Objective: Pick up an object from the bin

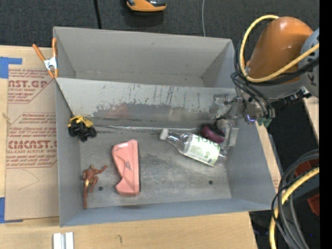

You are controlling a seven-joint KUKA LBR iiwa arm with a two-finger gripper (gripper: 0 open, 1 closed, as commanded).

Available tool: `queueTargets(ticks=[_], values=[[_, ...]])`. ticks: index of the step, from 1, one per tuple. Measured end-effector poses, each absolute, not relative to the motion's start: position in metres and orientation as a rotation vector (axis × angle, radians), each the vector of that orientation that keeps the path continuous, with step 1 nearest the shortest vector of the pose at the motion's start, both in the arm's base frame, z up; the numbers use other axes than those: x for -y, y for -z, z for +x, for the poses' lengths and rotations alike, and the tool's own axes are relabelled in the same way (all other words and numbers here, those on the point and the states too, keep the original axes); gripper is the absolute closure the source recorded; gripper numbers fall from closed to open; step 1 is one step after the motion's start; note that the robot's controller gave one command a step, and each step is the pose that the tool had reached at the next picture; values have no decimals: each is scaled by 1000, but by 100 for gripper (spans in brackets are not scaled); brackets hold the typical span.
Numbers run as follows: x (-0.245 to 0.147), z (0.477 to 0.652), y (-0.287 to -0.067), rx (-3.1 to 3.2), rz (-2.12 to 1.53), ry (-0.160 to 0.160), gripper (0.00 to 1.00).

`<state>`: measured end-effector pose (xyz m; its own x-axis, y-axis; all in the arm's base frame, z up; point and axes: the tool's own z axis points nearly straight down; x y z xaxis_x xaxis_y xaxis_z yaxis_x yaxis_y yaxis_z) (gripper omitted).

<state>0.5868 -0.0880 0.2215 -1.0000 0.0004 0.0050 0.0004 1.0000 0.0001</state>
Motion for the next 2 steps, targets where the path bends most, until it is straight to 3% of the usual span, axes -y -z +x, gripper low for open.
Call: queueTargets(ticks=[1,2], values=[[88,588,-226,3144,1,-1,0],[91,566,-168,3148,41,-2,0]])
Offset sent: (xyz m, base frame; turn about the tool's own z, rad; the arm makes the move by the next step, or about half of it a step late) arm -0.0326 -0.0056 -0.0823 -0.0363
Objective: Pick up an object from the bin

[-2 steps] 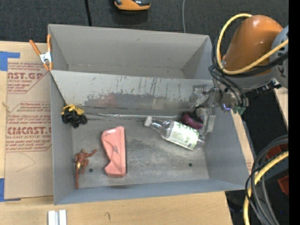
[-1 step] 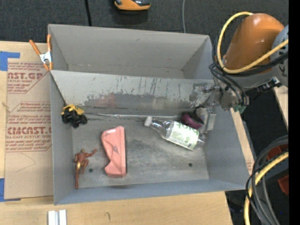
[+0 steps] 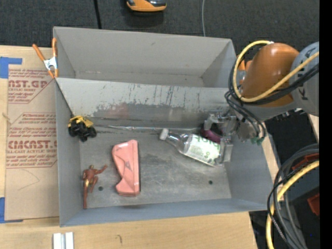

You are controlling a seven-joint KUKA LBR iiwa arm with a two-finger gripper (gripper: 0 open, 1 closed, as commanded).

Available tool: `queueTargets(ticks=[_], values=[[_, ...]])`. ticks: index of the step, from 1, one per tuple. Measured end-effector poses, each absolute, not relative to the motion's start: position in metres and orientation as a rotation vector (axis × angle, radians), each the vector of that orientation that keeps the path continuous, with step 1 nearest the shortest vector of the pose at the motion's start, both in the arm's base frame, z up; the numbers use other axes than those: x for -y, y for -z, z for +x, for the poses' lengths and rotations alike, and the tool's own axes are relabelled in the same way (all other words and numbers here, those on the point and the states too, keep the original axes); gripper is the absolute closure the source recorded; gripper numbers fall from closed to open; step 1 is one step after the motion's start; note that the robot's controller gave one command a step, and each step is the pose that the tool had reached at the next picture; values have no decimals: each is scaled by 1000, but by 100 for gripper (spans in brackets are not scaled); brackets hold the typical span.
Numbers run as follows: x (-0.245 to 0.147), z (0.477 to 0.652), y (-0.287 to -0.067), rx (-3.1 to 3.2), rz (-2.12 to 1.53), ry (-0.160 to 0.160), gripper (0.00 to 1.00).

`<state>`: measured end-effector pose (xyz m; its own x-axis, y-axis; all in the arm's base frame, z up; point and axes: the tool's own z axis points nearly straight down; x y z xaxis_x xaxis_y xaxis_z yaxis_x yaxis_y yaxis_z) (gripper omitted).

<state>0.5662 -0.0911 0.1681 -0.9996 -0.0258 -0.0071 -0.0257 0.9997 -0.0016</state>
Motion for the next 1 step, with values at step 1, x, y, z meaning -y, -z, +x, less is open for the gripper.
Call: queueTargets(ticks=[1], values=[[102,557,-129,-3141,4,-2,0]])
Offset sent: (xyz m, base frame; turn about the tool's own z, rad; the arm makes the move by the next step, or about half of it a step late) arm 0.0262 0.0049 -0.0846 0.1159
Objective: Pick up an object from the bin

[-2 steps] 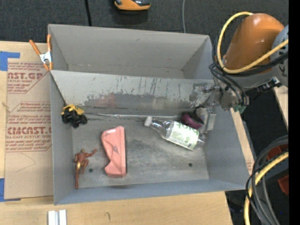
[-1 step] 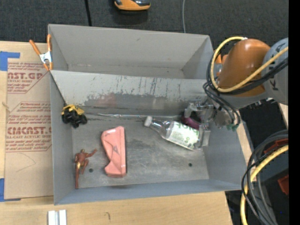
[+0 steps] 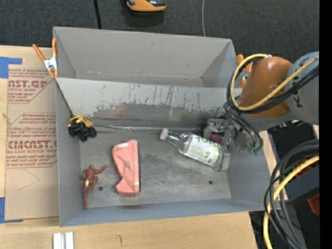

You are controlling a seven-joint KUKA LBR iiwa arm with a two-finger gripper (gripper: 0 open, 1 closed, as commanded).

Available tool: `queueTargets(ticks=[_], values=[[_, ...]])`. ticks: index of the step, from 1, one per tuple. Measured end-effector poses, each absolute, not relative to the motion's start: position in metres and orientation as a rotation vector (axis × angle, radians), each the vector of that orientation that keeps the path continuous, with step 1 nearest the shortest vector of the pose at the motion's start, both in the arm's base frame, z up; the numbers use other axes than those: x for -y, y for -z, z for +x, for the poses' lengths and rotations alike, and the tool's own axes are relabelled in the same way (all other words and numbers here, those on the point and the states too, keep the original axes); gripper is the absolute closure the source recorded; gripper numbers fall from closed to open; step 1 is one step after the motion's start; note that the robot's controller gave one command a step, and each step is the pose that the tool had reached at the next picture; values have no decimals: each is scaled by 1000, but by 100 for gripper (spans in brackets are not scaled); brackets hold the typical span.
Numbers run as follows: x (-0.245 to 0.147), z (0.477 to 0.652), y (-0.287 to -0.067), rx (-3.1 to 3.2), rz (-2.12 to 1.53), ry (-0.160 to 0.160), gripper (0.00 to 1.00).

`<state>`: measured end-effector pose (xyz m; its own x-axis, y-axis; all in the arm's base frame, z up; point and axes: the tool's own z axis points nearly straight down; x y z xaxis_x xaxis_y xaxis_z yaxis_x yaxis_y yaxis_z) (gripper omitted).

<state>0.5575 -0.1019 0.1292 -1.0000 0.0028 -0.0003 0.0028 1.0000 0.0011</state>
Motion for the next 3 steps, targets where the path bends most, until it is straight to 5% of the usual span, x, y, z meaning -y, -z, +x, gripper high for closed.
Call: queueTargets(ticks=[1,2,3], values=[[92,584,-97,-3133,110,0,0],[97,567,-79,-3136,156,-1,0],[101,581,-68,-3145,200,-7,100]])
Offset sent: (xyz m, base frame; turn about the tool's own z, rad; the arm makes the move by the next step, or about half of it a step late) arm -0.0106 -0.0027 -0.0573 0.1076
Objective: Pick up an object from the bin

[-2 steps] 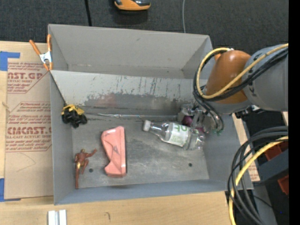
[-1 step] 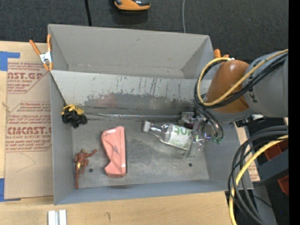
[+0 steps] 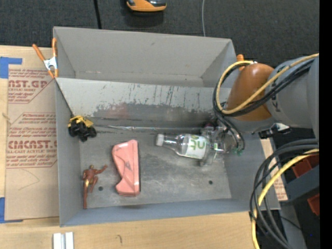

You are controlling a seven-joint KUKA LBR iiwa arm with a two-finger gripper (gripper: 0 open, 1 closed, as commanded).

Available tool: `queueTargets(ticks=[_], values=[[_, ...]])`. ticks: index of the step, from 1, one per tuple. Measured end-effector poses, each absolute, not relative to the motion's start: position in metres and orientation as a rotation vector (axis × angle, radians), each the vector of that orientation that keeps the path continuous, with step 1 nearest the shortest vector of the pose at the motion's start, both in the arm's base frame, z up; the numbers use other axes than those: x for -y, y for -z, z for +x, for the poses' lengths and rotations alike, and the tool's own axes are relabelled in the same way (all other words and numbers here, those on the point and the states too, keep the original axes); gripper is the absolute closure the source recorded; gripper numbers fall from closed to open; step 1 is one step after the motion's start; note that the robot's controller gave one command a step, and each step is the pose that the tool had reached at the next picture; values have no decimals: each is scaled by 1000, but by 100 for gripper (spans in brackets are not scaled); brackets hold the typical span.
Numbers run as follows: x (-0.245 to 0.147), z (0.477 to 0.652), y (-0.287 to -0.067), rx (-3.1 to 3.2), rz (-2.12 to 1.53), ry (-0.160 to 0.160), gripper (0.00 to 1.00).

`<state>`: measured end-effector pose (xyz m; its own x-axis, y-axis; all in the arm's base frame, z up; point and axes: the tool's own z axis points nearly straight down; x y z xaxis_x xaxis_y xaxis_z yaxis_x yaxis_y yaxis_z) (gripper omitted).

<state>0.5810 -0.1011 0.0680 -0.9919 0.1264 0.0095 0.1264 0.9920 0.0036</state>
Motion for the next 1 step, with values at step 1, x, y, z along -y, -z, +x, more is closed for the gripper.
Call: queueTargets(ticks=[1], values=[[101,581,-68,3126,-198,6,100]])
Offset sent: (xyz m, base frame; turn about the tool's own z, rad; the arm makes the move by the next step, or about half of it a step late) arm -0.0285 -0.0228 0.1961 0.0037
